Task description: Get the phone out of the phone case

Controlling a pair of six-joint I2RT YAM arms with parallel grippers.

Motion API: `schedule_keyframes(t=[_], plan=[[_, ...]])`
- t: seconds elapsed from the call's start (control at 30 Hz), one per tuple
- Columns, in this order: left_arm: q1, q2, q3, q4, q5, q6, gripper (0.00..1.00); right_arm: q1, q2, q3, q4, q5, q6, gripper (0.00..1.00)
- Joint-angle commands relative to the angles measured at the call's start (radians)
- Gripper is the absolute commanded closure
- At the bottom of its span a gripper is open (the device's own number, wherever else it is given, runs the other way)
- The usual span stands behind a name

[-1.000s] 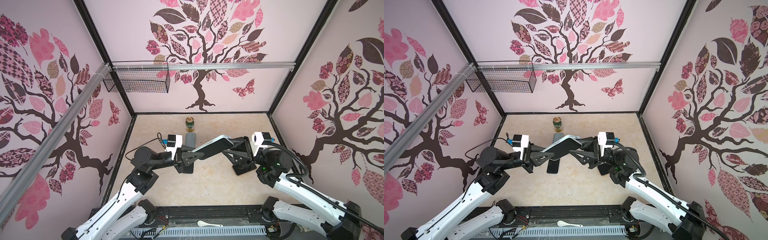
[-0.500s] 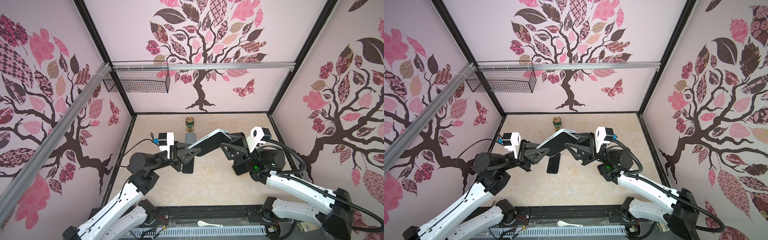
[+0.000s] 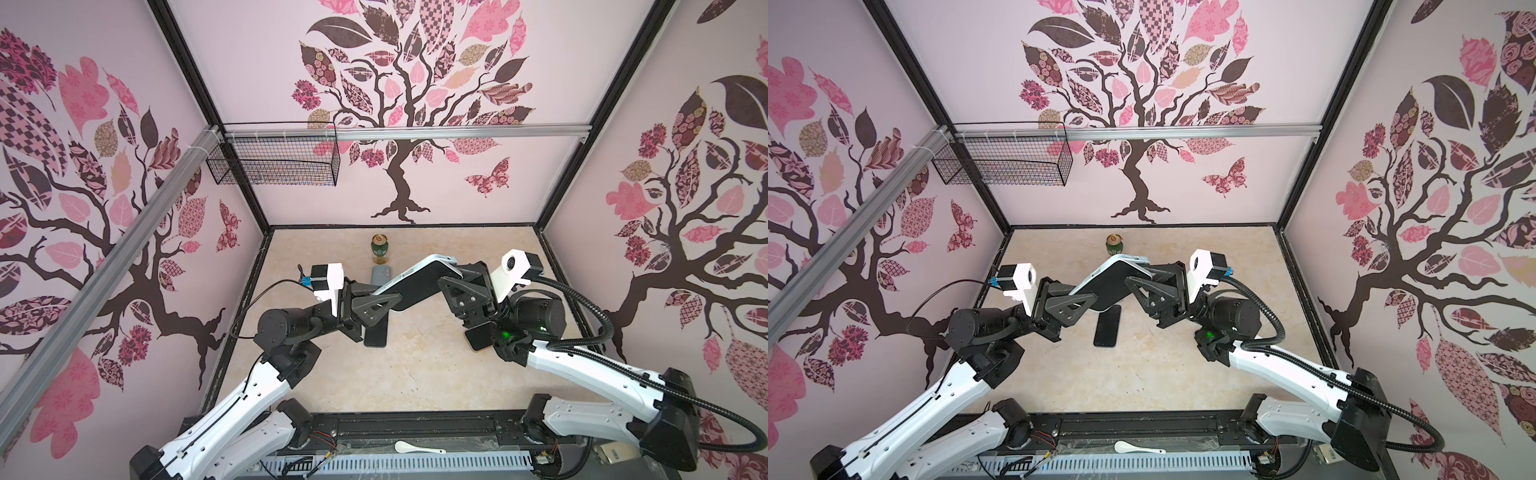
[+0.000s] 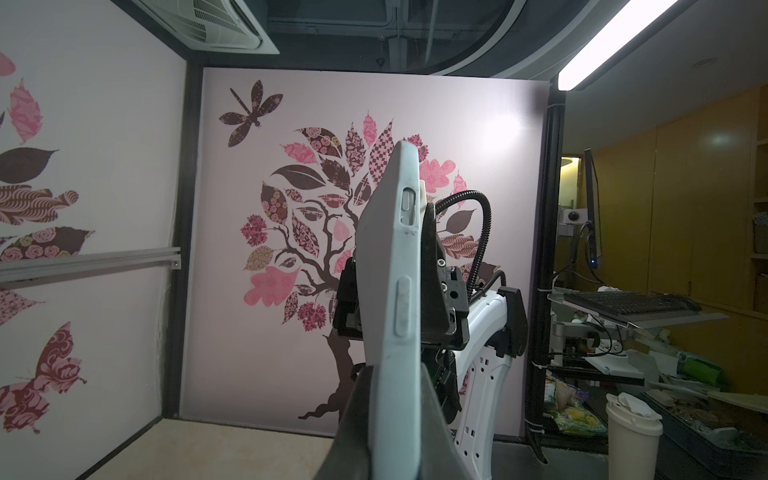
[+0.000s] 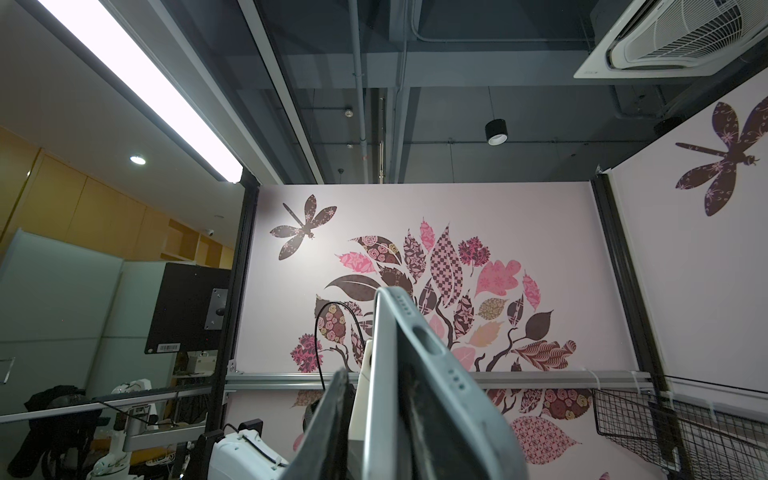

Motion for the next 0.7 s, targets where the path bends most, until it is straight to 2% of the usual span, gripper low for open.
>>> schedule_keyframes(t=[0.0,0.67], plan=[[-0.001,0.031,-0.001,0.074,-0.156,-0.053,1.00,0.041,0.029,0.022,0.018,-0.136,0.023,0.77],[-0.063,0.097,-0.004,0.128,-0.163,-0.069,1.00,0.041,0.039,0.084,-0.047,-0.178,-0.039,0.80]])
